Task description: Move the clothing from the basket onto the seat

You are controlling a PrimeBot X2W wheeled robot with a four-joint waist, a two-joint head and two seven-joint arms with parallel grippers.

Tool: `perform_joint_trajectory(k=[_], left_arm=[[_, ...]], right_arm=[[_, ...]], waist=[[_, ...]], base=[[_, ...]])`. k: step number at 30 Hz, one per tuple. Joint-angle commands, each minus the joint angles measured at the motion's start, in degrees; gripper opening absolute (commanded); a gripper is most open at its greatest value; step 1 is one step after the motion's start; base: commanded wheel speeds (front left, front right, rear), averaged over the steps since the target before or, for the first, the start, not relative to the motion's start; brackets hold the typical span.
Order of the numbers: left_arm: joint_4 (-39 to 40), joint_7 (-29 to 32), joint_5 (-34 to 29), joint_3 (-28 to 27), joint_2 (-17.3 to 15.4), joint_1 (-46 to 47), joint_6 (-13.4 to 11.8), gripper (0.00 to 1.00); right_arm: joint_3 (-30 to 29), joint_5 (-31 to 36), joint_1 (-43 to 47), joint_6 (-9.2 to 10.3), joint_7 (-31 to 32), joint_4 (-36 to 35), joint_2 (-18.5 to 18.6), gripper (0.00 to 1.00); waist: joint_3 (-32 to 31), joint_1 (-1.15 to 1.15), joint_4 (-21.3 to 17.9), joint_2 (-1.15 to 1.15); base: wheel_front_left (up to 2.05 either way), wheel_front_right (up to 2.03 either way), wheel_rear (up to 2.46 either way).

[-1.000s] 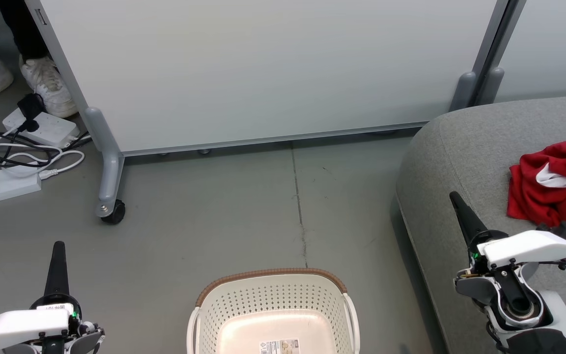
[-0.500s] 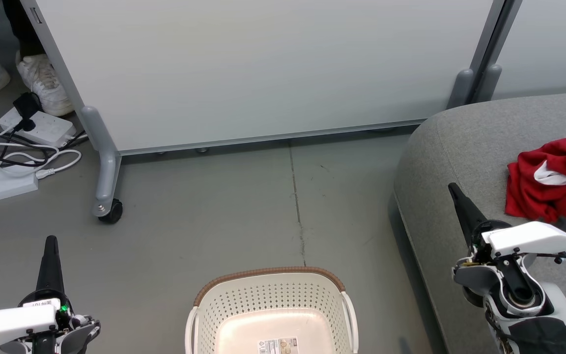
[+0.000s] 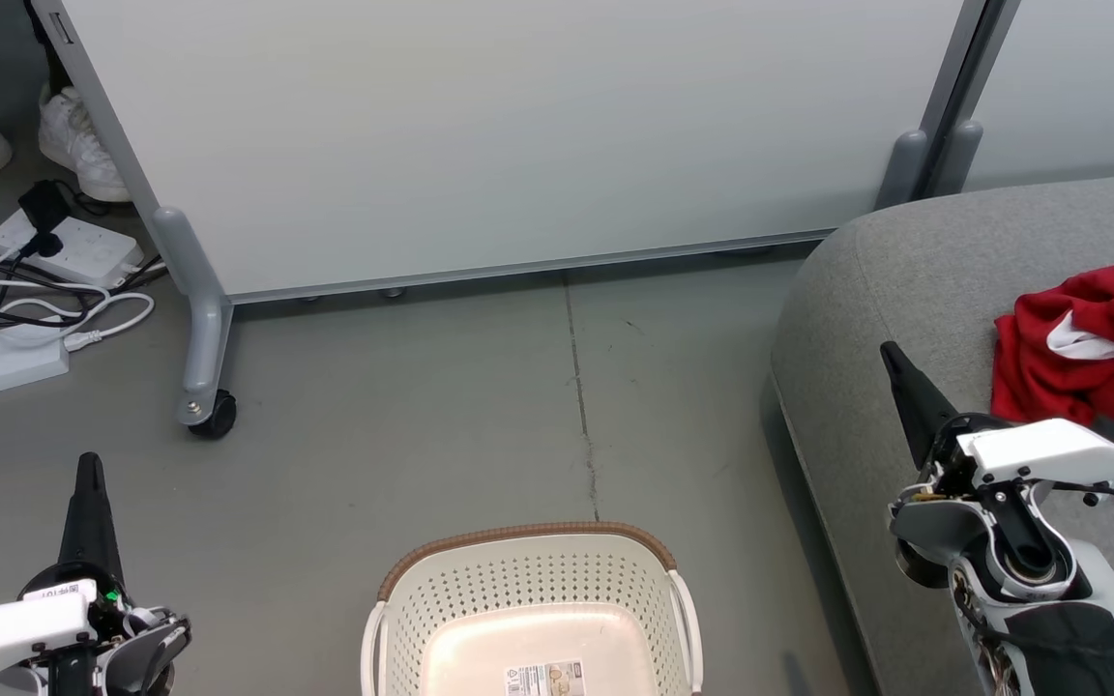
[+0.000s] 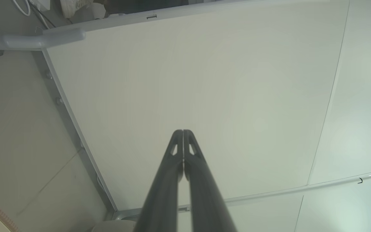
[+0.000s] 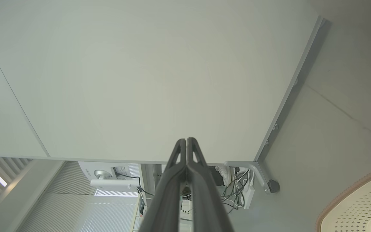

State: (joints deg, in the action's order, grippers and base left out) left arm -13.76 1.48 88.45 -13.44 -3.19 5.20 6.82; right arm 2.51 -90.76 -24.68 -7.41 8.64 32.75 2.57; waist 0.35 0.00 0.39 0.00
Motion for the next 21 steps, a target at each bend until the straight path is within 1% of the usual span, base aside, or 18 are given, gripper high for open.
perform_joint_trajectory(k=[1, 9, 21], left_arm=[[-0.05, 0.16, 0.72, -0.46, -0.18, 1.28, 0.39, 0.0], [-0.31, 0.84, 3.37, -1.42, 0.32, 1.66, 0.94, 0.0], [-0.28, 0.87, 3.17, -1.34, 0.31, 1.56, 0.9, 0.0]], right_arm=[[0.11, -1.14, -1.13, -0.14, 0.32, 0.37, 0.51, 0.0], [0.24, -4.17, -2.26, -0.14, 0.77, 1.43, 0.55, 0.0], [0.23, -3.93, -1.91, -0.14, 0.76, 1.38, 0.55, 0.0]], waist=[[0.02, 0.0, -0.02, 0.0], [0.19, 0.0, -0.23, 0.0], [0.2, 0.0, -0.23, 0.0]], base=[[0.0, 0.0, 0.0], [0.0, 0.0, 0.0], [0.0, 0.0, 0.0]])
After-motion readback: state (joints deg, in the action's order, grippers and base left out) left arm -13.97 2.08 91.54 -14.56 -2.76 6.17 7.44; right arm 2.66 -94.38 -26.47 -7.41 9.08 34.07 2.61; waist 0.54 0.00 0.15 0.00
